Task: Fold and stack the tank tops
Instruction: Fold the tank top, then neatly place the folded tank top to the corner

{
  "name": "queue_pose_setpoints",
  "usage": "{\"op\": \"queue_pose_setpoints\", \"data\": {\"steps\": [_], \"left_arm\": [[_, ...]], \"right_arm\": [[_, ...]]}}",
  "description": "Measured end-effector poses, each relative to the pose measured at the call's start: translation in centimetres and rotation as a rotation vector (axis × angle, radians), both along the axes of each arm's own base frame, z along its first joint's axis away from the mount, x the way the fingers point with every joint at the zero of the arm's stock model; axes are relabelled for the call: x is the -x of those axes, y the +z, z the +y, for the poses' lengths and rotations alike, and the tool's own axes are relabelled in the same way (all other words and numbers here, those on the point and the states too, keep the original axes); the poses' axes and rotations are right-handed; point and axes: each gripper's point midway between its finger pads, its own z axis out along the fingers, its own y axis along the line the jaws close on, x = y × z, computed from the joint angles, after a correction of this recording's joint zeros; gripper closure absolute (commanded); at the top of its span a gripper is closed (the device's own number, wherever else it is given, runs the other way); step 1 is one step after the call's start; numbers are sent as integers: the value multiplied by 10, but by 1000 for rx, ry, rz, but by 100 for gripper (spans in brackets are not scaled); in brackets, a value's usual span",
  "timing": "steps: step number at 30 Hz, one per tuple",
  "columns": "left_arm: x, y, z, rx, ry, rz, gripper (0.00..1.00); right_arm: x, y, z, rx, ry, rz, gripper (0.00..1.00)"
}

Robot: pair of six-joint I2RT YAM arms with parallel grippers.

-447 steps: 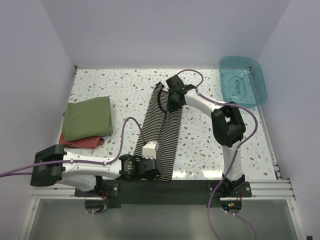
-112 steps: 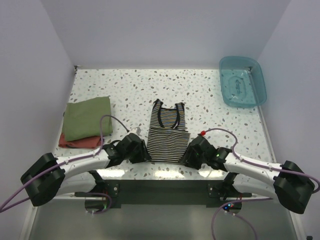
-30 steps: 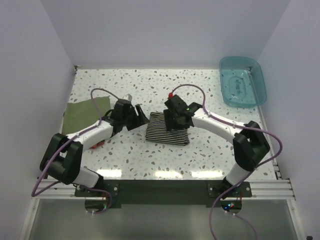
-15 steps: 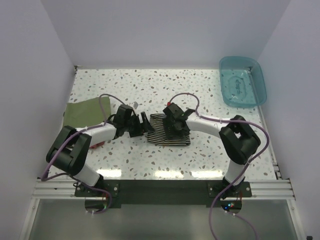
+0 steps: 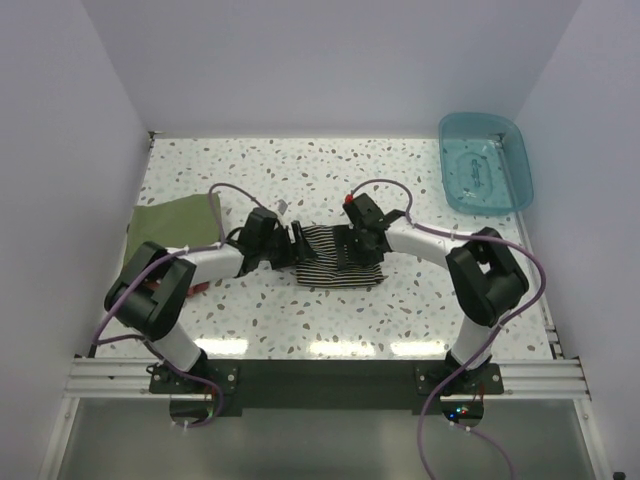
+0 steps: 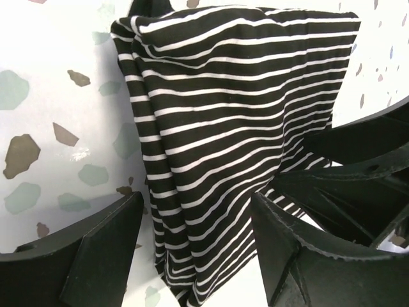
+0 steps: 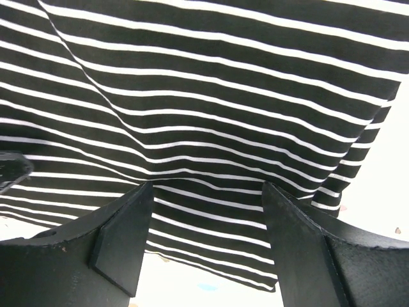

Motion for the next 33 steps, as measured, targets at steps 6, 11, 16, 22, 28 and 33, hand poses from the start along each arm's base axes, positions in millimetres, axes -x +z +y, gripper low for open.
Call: {"op": "queue_pose_setpoints", "data": {"steps": [6, 11, 16, 22, 28, 33], "left_arm": [[-4, -4, -5, -10, 31, -6, 39], [-6, -9, -17, -39, 29, 0, 74], [-3, -15, -17, -117, 27, 34, 100], [-9, -12, 9, -332, 72, 57, 100], [-12, 4, 65, -619, 122, 59, 100], [-25, 42, 105, -738, 173, 19, 100]], "right_arm": [[-1, 1, 1, -37, 9, 16, 28], [-1, 2, 3, -50, 12, 19, 28], [-1, 4, 5, -63, 15, 21, 24], [1, 28, 3, -85, 4, -6, 17], [-10, 91, 10, -169, -5, -127, 16], [-18, 126, 17, -224, -5, -196, 16]]}}
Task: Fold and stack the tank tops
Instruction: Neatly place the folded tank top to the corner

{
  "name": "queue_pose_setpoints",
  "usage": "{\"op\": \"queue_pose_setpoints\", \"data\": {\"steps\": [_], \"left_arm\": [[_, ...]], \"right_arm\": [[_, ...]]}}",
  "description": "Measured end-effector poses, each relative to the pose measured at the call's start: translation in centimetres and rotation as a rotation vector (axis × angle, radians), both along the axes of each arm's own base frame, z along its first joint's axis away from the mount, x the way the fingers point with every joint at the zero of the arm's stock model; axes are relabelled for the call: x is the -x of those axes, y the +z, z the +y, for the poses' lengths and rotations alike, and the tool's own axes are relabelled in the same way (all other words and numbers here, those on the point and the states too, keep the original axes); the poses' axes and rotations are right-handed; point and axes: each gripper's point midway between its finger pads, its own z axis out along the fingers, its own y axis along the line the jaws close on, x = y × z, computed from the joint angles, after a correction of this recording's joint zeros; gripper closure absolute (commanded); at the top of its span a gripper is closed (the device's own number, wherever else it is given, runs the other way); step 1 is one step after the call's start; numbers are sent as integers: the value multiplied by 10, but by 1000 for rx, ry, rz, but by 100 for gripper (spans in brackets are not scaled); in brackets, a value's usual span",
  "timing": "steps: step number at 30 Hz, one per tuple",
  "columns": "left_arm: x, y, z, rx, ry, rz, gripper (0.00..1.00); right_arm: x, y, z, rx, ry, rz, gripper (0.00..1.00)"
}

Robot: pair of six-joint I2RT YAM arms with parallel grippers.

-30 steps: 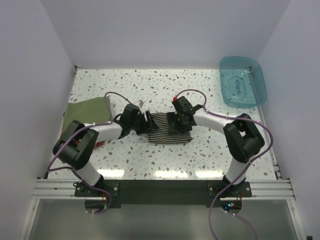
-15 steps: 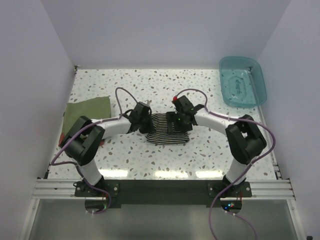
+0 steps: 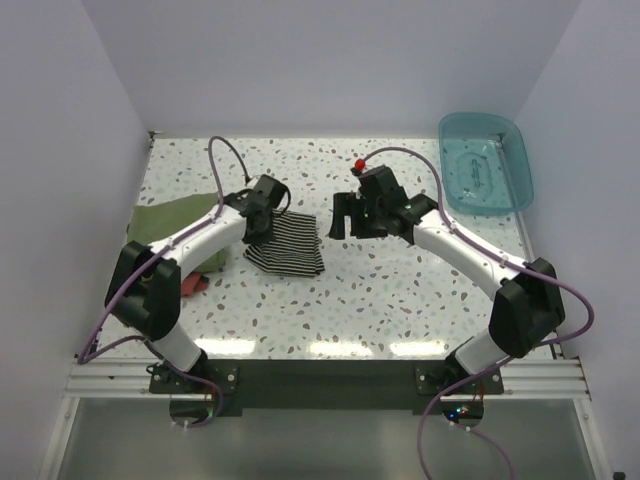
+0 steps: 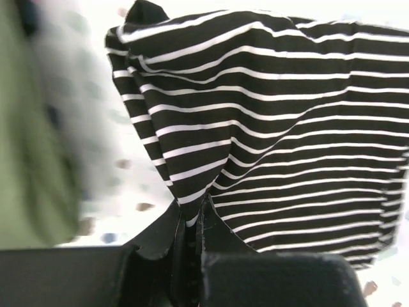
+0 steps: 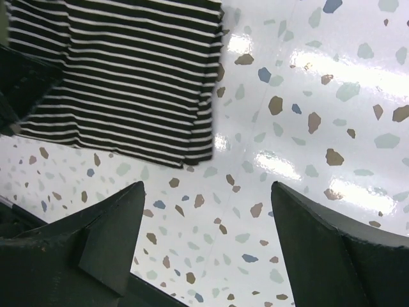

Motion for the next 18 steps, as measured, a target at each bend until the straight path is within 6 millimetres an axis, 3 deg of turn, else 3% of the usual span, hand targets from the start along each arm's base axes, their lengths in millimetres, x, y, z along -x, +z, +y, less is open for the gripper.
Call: {"op": "queue_pose_setpoints", "data": {"steps": [5, 11, 18], "left_arm": [[-15, 49, 36, -80, 46, -76, 100], [-30, 98, 59, -132, 57, -148, 100], [-40, 134, 78, -155, 78, -198, 100]], "right_arm": [[0, 3, 2, -10, -1, 4, 17], [1, 3, 3, -20, -3, 11, 17], [4, 4, 5, -34, 4, 22, 18]]}}
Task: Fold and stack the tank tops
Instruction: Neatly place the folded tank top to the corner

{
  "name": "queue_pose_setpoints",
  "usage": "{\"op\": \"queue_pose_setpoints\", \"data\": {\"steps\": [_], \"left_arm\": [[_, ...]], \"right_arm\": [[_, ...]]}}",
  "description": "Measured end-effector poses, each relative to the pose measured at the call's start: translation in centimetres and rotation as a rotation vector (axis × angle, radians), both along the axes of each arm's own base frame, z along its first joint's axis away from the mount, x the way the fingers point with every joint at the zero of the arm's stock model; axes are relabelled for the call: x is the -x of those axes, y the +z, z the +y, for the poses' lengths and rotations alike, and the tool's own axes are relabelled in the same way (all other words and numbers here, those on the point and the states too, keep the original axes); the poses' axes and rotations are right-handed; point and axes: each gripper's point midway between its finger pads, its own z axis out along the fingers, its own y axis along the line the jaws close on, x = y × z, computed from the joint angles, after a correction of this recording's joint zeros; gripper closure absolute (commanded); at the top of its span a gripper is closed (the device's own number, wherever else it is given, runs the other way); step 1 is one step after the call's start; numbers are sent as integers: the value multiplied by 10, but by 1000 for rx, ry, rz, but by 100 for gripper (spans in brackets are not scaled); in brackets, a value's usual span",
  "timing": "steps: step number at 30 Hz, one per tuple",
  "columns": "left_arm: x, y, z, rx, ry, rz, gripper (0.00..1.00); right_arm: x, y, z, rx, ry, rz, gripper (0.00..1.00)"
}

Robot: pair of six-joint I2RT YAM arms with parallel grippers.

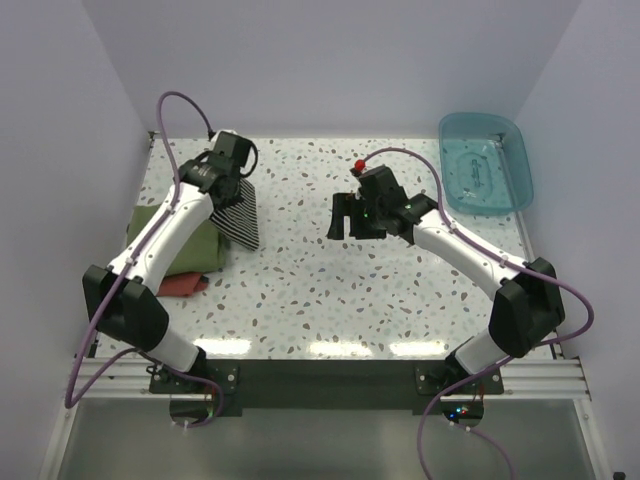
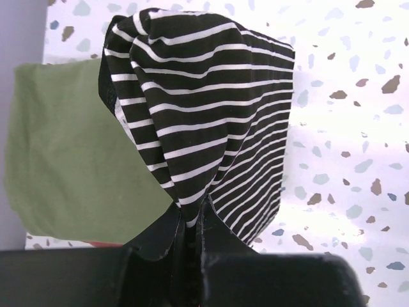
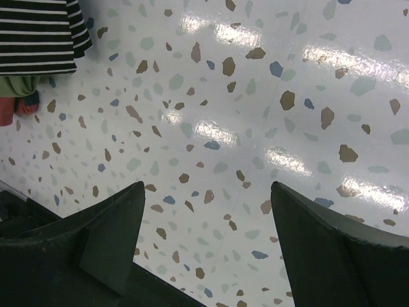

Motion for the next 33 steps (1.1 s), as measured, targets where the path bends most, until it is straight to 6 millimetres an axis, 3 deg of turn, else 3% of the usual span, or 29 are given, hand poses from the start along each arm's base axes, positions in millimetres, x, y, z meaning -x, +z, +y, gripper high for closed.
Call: {"op": "queue_pose_setpoints", "data": {"steps": [8, 14, 19, 24, 29, 31, 32, 33], "left_arm": [[4, 17, 35, 2, 54, -13, 100], [20, 23, 77, 36, 148, -32, 100], [43, -3, 120, 63, 265, 12, 100], [58, -38, 141, 86, 343, 74, 100], [58, -50, 160, 108, 422, 61, 100], [56, -53, 167, 117, 454, 53, 92], [55, -55, 171, 119, 465, 51, 83], [54, -57, 173, 121, 477, 51, 65]], "right_arm": [[1, -1, 1, -4, 1, 5, 18], [2, -2, 3, -10, 5, 12, 18], [4, -4, 9, -15, 20, 21, 18], [7, -11, 16, -13, 35, 35, 19], [8, -15, 19, -9, 42, 43, 19], [8, -16, 20, -7, 42, 45, 19], [8, -17, 20, -5, 42, 47, 19], [8, -17, 20, -5, 42, 48, 19]]}}
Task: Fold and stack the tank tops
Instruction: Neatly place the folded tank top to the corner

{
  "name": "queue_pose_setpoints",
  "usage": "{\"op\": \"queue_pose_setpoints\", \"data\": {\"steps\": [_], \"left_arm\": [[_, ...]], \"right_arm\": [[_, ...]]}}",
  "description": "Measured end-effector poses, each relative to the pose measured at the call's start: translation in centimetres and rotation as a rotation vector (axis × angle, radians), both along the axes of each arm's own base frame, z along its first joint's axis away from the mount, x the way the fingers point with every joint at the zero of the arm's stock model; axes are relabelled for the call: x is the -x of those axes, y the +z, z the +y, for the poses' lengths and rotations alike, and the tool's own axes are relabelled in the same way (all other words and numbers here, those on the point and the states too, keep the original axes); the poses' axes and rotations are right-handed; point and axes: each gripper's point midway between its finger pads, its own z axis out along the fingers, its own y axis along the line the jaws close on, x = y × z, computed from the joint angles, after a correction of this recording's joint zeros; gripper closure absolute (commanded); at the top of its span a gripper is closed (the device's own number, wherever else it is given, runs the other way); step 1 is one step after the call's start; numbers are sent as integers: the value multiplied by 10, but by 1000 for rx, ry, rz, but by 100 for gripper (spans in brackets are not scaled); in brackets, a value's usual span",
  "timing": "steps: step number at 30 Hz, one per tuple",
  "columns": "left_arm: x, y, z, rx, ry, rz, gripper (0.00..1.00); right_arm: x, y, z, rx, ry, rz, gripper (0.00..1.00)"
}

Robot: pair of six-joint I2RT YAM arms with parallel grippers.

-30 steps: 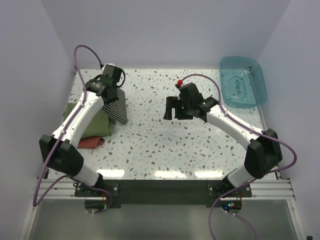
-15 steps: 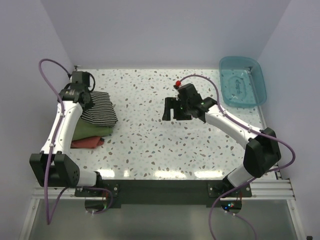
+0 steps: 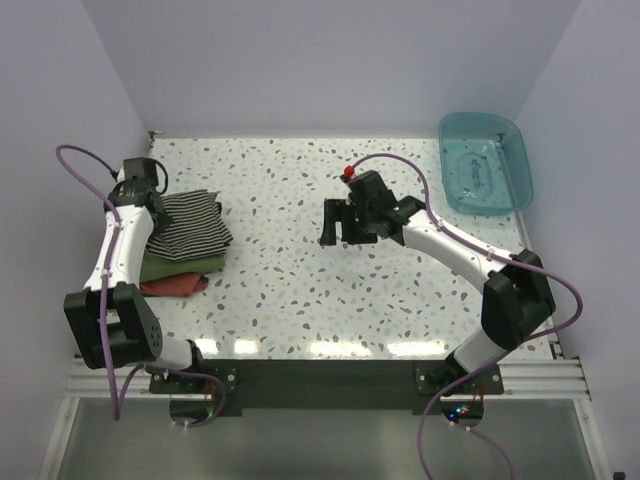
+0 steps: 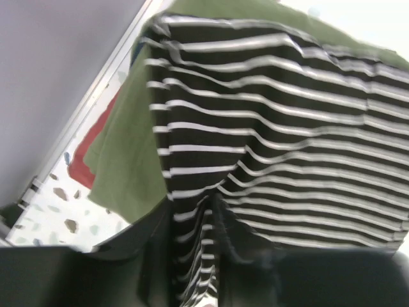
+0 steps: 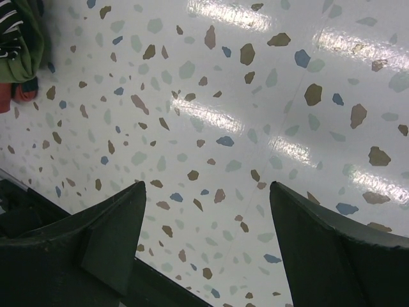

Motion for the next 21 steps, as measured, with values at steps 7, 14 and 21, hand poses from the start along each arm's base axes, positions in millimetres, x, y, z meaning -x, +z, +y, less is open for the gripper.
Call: {"op": "queue_pose_setpoints", "data": {"steps": [7, 14, 21], "left_arm": [[-2, -3, 19, 2, 111, -34, 15], [-16, 26, 18, 11, 116, -154, 15], [-48, 59, -65, 99, -135, -305, 13]], "right_arm": [[0, 0, 0, -1, 0, -2, 18], [0, -1, -1, 4, -1, -1, 17], [-3, 6, -10, 29, -35, -32, 16]]}}
